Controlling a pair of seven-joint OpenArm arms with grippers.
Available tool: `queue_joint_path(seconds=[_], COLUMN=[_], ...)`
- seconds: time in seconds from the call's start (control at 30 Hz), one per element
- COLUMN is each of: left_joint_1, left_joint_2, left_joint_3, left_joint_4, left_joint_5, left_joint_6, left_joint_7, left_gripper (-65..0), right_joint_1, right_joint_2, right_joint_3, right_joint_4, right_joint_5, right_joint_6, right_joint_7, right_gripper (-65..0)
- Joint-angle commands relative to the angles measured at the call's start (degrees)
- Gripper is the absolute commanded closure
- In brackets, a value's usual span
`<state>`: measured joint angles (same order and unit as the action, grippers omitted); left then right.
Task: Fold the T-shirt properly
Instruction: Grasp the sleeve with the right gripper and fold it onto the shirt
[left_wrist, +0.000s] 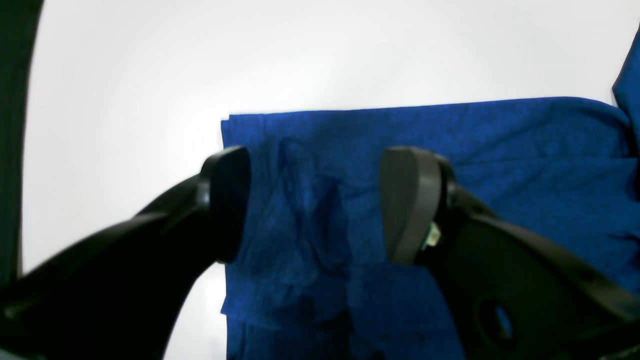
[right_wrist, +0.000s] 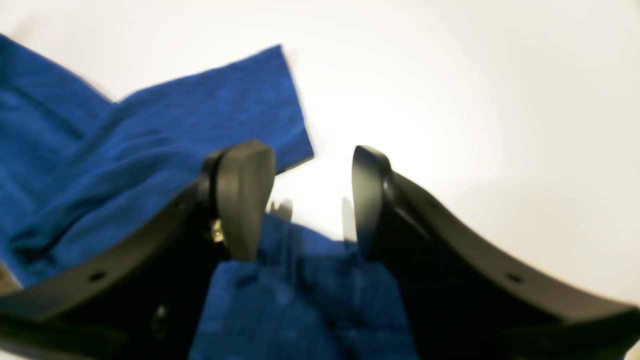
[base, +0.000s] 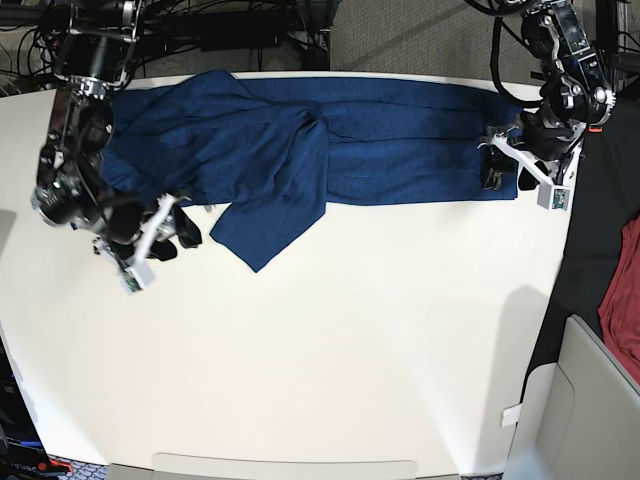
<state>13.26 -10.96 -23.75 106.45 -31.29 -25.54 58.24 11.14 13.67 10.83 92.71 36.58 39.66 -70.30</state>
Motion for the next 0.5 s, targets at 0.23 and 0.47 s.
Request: queue_joint_path(seconds=[0.23,0.47], left_joint_1=[0.24,0.24], left_joint_2=[-0.60,-0.78], left_joint_3=[-0.30,-0.38], left_joint_4=[1.02,1.02], left_joint_5=[-0.58,-0.58], left_joint_6=[-0.17,-0.17], left_joint_7=[-0.88,-0.88], left_gripper=[-39.3,-39.3], right_joint_1=[5.96,6.67], right_joint_2=[-3.78,-6.24], right_joint_3=[-7.80,-8.94], right_joint_4=[-7.04,-13.63], right_joint_5=[-10.78,-16.23], right_joint_6=[0.34,0.34], right_joint_7=[6.43,8.54], right_gripper=[-29.2,-29.2])
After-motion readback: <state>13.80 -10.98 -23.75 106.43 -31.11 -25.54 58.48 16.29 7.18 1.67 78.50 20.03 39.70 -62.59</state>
